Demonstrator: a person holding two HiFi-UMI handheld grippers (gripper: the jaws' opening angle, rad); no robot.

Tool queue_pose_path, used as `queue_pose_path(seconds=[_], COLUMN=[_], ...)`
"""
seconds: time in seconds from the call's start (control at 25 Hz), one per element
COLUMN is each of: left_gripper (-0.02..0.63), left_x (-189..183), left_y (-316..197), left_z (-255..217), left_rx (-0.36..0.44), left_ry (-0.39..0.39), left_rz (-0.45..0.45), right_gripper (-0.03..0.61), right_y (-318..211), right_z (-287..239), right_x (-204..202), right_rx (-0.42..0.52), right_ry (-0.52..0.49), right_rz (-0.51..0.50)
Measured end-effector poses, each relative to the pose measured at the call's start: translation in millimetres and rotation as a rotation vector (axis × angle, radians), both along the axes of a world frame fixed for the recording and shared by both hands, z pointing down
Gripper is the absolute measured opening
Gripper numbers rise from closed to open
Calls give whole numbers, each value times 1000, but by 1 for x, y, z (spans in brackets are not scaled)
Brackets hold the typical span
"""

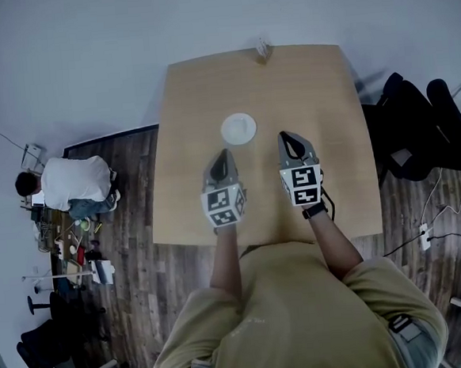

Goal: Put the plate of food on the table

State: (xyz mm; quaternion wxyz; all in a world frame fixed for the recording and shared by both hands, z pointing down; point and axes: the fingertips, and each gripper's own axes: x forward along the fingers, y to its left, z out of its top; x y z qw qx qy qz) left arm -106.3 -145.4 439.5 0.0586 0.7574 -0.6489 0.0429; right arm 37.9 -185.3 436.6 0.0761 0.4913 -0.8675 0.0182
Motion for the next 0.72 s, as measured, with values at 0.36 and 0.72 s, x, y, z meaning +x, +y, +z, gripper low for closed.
queue_pose_path(seconds=[0.36, 0.72], left_gripper=[2, 2], left_x=[20, 38], left_y=[41, 55], left_z=[-22, -22], left_rx=[83, 89], left_ry=[-11, -3], left_rz=[-11, -14], right_gripper=[5, 5], right_y=[42, 54], right_z=[-12, -9], right_x=[10, 24], right_rx=[6, -8], right_ry=[-44, -53], right_rz=[-18, -24])
